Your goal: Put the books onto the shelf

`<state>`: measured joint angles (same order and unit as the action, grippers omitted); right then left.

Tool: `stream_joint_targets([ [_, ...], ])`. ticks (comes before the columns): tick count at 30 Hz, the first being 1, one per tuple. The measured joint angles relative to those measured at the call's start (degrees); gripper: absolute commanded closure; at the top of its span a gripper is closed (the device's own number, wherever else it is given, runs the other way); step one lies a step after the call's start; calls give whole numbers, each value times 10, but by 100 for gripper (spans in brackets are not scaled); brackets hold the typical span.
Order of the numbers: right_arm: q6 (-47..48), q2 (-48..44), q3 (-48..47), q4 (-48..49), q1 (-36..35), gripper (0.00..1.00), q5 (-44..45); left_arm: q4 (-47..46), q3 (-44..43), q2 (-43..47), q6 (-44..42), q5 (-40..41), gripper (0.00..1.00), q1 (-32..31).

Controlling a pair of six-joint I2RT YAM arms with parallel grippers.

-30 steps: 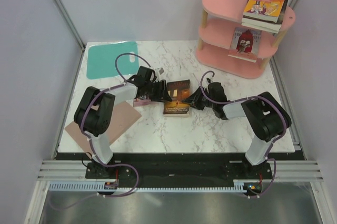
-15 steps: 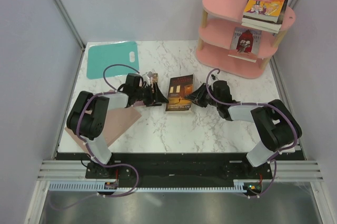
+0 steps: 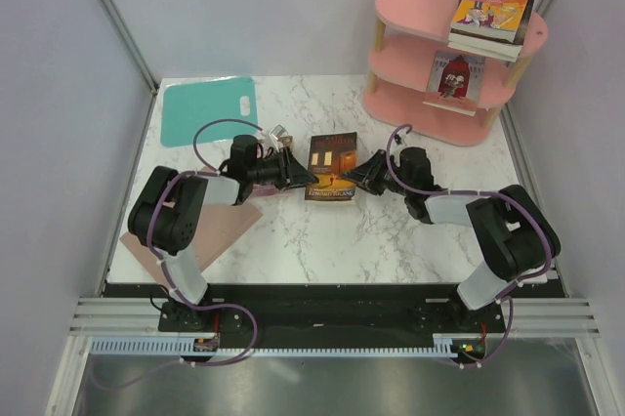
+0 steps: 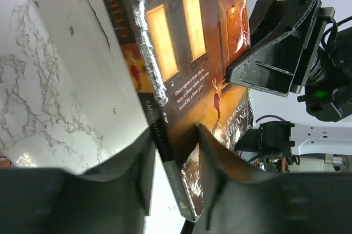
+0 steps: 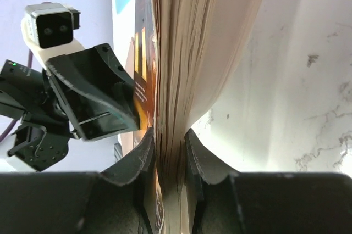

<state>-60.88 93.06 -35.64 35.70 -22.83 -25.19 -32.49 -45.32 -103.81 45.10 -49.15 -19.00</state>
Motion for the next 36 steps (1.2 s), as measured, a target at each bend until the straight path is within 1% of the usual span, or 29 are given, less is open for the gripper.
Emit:
stream_joint_targets([
  [2,-2,0,0,5,2,70,-3,-11,2,0,9,-1,94,4],
  [3,-1,0,1,5,2,58,-3,-17,2,0,16,-4,98,5],
  [5,2,0,1,4,2,44,-3,-27,2,2,24,-11,98,7],
  [7,4,0,2,1,4,3,-2,-32,2,7,29,-23,98,7],
  [11,8,-7,14,11,2,2,-17,-30,2,42,33,-40,98,-2],
  [14,3,-40,52,43,3,2,-30,-25,-6,74,37,-59,98,-7],
  [19,-27,-104,146,162,18,2,-49,-57,-23,85,76,-100,98,-9],
  [23,-55,-126,211,242,22,2,-54,-92,-24,84,109,-119,98,-9],
  [27,-82,-144,247,306,24,2,-62,-176,-24,68,165,-134,98,-9],
  [31,-102,-151,271,351,20,2,-65,-289,-24,30,242,-140,98,-9],
  [33,-105,-151,274,358,13,2,-64,-324,-24,16,269,-141,98,-9],
  [36,-109,-150,274,372,-4,2,-57,-351,-21,11,291,-141,98,-10],
])
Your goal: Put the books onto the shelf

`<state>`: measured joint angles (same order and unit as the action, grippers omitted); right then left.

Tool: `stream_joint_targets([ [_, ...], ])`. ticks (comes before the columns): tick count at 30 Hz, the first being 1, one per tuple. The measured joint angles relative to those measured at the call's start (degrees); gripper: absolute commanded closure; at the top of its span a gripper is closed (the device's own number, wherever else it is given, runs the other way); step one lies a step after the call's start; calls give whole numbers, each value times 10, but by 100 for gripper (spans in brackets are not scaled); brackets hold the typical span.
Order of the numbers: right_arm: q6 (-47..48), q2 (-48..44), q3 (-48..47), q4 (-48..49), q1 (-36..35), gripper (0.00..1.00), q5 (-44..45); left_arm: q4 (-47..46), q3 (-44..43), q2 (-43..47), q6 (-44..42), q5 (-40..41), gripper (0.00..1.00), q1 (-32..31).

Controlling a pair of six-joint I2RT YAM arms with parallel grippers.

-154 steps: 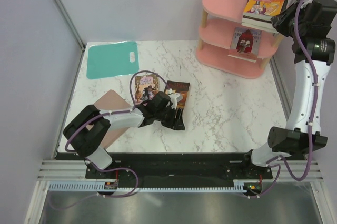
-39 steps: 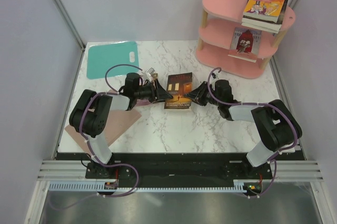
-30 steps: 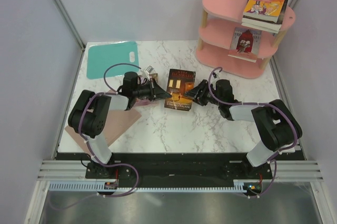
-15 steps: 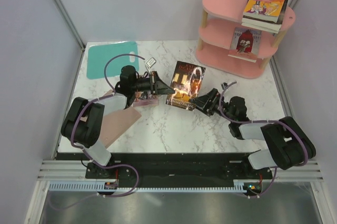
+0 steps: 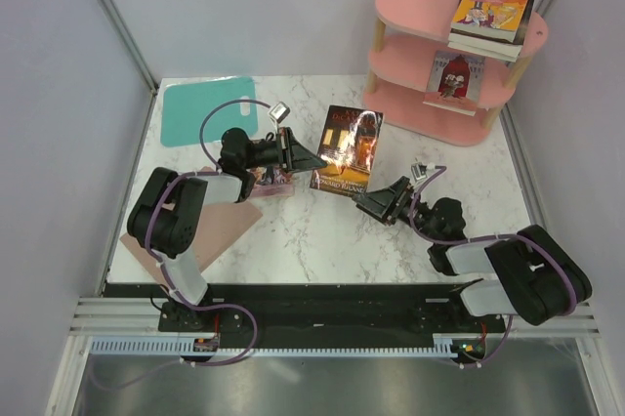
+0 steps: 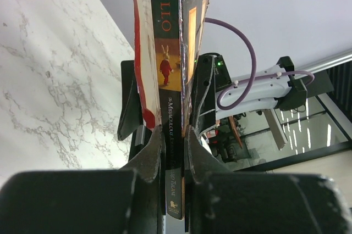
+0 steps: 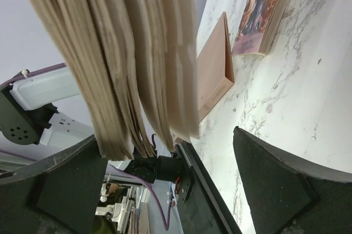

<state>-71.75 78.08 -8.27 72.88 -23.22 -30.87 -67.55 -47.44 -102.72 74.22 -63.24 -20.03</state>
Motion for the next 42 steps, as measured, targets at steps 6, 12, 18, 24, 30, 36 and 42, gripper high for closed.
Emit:
stream_joint_targets([
  [6,-16,19,0,9,-14,14,21,-29,0,0,14,-2,98,0],
  [12,-26,2,1,12,-17,14,49,-34,0,0,18,1,98,0],
  [18,-16,-64,-23,-17,-17,15,75,-47,5,0,28,-4,98,-1],
  [24,-4,-76,-51,-49,-17,29,75,-54,9,-8,33,-3,98,-1],
  [30,-11,-62,-51,-50,-17,47,64,-55,9,-14,36,-3,98,-1],
  [36,-2,-82,-54,-110,-17,64,62,-54,9,-20,36,-3,98,-1],
  [42,14,-103,-78,-192,-24,73,63,-47,8,-26,35,0,98,-1],
])
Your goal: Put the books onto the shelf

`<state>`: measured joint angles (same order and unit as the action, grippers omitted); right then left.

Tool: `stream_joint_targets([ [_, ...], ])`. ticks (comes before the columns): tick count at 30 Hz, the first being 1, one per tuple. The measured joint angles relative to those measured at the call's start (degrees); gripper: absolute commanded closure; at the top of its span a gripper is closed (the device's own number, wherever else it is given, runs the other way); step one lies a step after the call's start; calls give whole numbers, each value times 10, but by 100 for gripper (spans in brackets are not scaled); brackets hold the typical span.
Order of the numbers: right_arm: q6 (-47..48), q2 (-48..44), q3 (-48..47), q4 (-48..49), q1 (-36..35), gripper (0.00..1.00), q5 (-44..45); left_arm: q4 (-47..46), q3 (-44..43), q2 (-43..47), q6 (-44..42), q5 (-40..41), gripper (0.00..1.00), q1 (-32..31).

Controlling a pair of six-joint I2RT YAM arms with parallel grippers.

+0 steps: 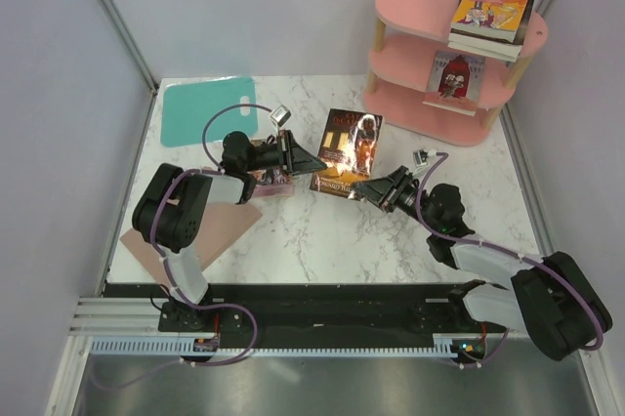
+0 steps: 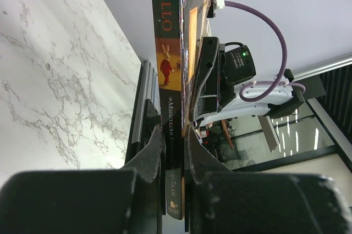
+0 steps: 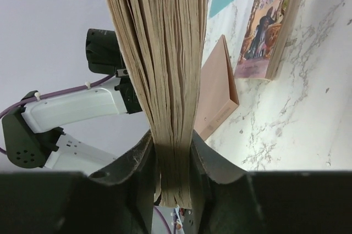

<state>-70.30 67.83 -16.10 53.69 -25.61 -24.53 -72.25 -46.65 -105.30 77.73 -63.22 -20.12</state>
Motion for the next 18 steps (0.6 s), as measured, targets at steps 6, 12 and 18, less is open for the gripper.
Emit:
stream_joint_targets([
  [6,23,-31,-13,-66,-4,94,9,6,-4,-5,0,0,93,-2],
  [12,63,-57,-56,-188,-4,100,21,29,2,-9,-17,5,78,-1],
  [18,131,-73,-126,-370,25,100,-21,44,42,-9,-57,22,71,-6],
])
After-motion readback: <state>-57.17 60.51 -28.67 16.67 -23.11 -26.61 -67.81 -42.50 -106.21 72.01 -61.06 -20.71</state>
